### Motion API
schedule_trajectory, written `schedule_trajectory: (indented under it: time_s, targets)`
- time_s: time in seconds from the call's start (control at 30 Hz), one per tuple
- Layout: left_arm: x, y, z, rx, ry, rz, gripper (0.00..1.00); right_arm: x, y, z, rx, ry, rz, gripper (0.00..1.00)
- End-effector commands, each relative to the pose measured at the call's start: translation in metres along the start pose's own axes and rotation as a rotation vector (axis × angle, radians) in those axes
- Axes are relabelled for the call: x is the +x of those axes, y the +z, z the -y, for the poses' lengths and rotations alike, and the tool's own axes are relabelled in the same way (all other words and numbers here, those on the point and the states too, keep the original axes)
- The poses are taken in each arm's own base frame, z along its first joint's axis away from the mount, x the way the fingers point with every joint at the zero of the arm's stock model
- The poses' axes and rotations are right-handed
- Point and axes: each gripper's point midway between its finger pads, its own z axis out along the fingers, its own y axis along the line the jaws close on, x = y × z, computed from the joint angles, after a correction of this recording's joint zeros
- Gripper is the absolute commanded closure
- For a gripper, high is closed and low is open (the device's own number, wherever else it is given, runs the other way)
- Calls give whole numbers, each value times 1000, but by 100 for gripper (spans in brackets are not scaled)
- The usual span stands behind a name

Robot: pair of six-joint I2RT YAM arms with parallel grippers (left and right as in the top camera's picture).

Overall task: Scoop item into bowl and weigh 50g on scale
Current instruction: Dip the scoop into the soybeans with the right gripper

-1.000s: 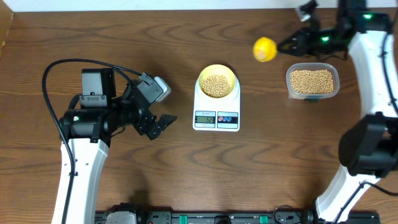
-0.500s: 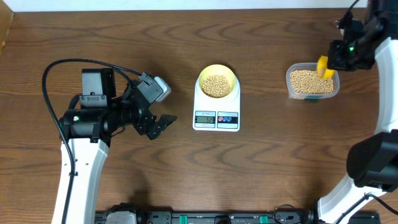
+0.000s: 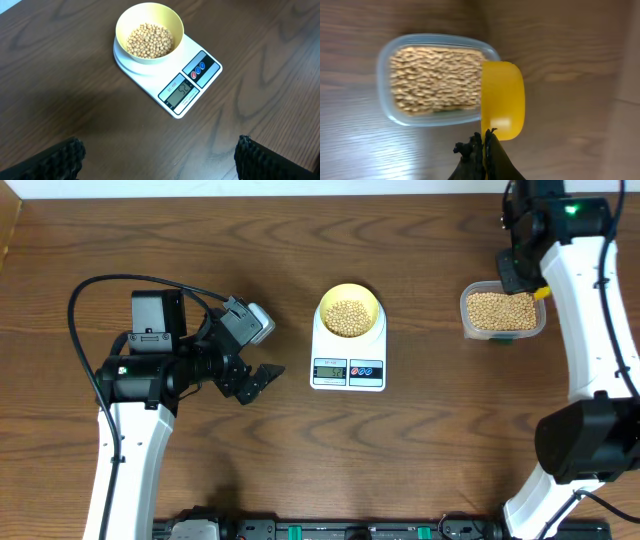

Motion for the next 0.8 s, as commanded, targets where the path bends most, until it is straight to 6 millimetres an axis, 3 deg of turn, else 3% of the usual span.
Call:
schedule_trajectory:
  time_s: [0.0,0.13,0.27,0.47,0.77]
  targets:
    - [-2,-2,-1,0,16,9,2,-3,-8,17,158,-48,0,99]
    - [-2,-2,-1,0,16,9,2,-7,-7,3,90,-55,20,99]
    - [-2,-2,-1,0,16,9,2,-17,-8,-31,-115,-39,70,99]
    - [-2,-2,-1,0,16,9,2,-53,-29,-77,-329,-28,227,99]
    - [-2,-2,-1,0,16,9,2,-91,-89,-78,-490,-96,451,99]
